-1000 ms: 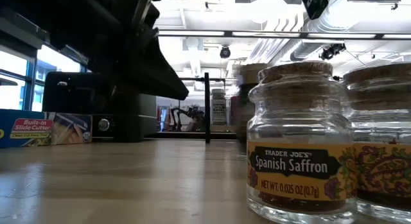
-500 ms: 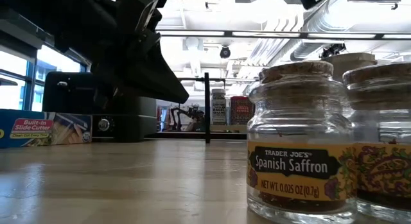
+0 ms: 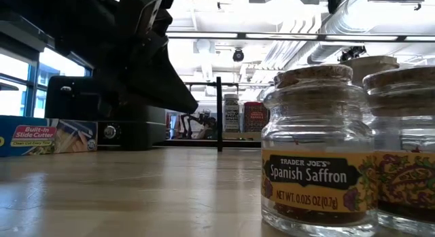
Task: Shelf spices
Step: Put the brown seasoning bottle on the shelf aligned with the other brown seasoning bottle
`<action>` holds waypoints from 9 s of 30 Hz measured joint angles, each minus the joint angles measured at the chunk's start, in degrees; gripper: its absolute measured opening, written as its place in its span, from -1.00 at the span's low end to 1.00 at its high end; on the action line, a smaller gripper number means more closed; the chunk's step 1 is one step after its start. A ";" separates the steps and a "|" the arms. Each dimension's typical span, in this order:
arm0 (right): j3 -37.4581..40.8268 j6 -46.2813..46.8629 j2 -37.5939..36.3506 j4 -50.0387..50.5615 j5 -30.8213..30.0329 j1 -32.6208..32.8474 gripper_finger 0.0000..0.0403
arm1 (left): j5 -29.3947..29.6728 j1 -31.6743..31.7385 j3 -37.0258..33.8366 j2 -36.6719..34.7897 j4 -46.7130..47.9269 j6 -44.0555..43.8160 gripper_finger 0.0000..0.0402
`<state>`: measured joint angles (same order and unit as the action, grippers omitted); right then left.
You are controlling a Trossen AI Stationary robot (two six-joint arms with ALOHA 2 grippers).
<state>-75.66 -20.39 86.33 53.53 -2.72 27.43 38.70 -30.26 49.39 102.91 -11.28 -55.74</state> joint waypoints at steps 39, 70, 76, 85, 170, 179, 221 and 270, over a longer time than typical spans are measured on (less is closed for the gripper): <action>-7.95 5.63 17.45 9.60 1.83 -10.18 0.34 | -2.06 0.00 0.00 0.00 1.21 0.48 -1.00; -7.84 13.57 17.15 7.45 5.89 -8.24 0.44 | -1.93 0.01 0.00 0.00 1.20 1.54 -1.00; -7.84 12.44 17.08 7.20 -1.30 -4.02 0.43 | -1.81 0.02 0.02 0.00 1.19 1.96 -1.00; -7.84 16.51 17.06 6.41 -0.49 -3.43 0.43 | -0.66 0.02 0.02 0.00 0.86 2.00 -1.00; -0.37 25.23 10.79 -3.39 -1.67 -4.16 0.63 | -18.20 13.09 4.09 8.26 -26.25 24.38 -1.00; -0.35 28.91 8.56 -0.94 -11.55 -0.42 0.63 | -17.33 12.59 4.09 6.95 -25.33 27.38 -1.00; -0.39 5.33 15.27 -8.80 -2.55 -6.17 0.50 | -9.53 7.65 4.02 0.11 -4.36 22.94 -1.00; -0.33 4.76 -16.25 28.51 -11.45 -59.19 0.31 | -7.74 6.54 4.07 0.15 -7.05 25.88 -1.00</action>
<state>-75.99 -15.63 70.08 82.04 -14.16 -31.76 30.96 -23.72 53.45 103.07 -18.33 -29.85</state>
